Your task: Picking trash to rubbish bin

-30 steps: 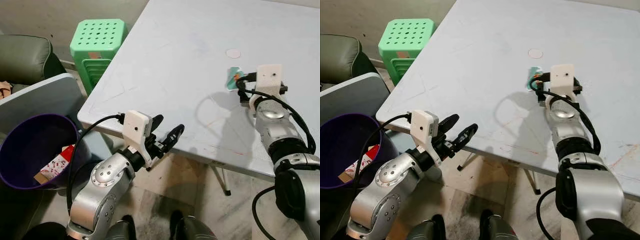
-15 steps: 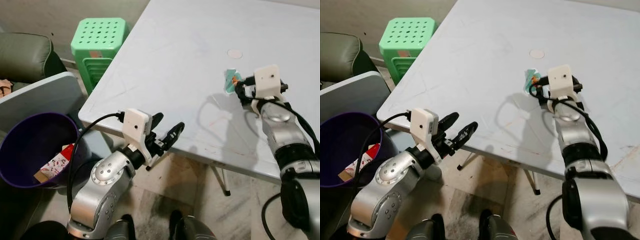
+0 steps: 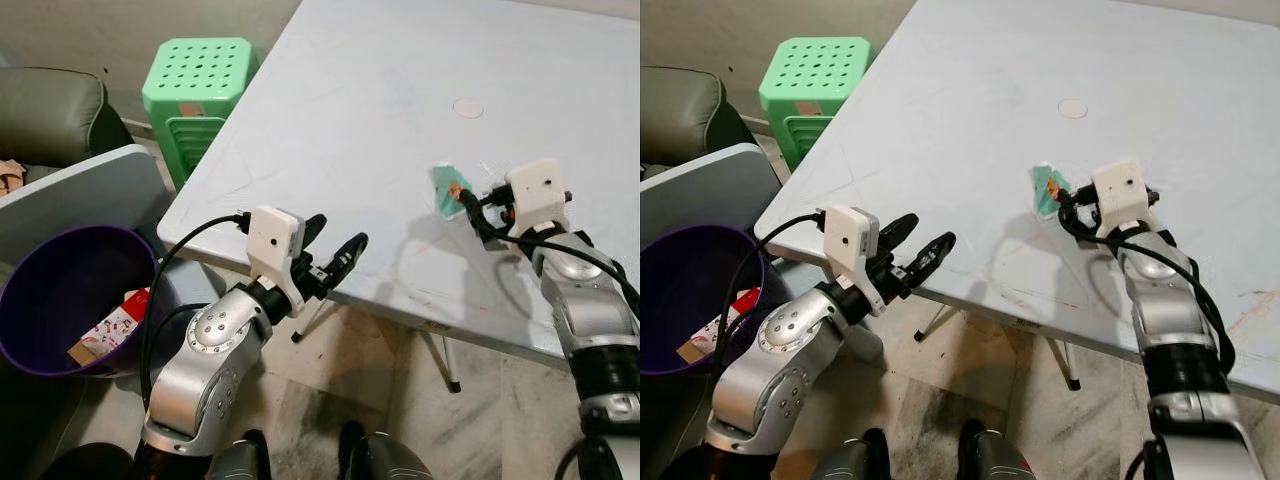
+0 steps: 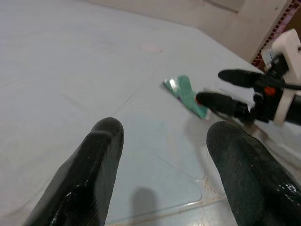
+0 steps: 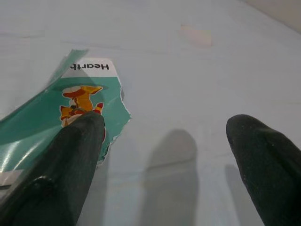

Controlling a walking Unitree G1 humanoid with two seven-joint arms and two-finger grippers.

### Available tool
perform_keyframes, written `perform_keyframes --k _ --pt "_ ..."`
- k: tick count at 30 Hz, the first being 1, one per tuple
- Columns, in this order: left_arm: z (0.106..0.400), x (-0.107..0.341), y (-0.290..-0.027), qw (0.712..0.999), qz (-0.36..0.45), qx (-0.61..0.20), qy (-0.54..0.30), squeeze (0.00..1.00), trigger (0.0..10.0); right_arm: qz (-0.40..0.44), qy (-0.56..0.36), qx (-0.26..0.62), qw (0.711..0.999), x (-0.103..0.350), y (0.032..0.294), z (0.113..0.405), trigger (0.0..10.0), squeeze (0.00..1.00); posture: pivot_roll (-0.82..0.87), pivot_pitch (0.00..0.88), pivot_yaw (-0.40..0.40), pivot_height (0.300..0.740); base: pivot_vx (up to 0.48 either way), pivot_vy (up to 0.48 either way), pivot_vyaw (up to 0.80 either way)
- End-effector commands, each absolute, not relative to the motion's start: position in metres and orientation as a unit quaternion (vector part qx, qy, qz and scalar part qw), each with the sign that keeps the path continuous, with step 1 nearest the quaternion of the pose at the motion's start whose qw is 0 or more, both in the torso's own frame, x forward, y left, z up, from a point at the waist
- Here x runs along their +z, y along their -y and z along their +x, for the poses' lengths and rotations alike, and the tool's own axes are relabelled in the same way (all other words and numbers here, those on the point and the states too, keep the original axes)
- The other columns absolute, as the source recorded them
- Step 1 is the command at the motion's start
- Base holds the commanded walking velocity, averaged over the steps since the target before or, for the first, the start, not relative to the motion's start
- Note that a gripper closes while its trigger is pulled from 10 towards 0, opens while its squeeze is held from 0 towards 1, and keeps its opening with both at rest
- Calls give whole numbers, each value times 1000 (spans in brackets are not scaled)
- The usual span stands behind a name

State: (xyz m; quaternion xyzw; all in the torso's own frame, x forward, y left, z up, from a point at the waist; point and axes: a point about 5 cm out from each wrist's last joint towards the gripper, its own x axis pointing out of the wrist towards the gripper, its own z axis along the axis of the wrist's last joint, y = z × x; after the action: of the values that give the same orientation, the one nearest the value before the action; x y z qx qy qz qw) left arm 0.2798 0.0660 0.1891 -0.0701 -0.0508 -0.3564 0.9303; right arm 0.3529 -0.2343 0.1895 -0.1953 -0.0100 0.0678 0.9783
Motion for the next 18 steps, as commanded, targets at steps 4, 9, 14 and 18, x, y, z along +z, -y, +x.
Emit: perform_keyframes --k 4,9,14,18 --pt "284 191 -67 930 -64 -358 59 0 10000 -180 7 90 980 190 232 339 10000 0 68 219 10 740 0 0 0" --pt "290 192 -68 930 -57 -358 68 0 10000 -131 54 81 987 203 228 333 10000 0 59 194 14 740 0 0 0" --pt "293 195 -66 929 -59 -358 76 0 10000 -65 99 43 992 216 231 335 10000 0 53 182 15 740 0 0 0" --pt "294 197 -63 926 -58 -364 82 0 10000 -22 109 66 992 218 222 333 10000 0 53 171 14 740 0 0 0"
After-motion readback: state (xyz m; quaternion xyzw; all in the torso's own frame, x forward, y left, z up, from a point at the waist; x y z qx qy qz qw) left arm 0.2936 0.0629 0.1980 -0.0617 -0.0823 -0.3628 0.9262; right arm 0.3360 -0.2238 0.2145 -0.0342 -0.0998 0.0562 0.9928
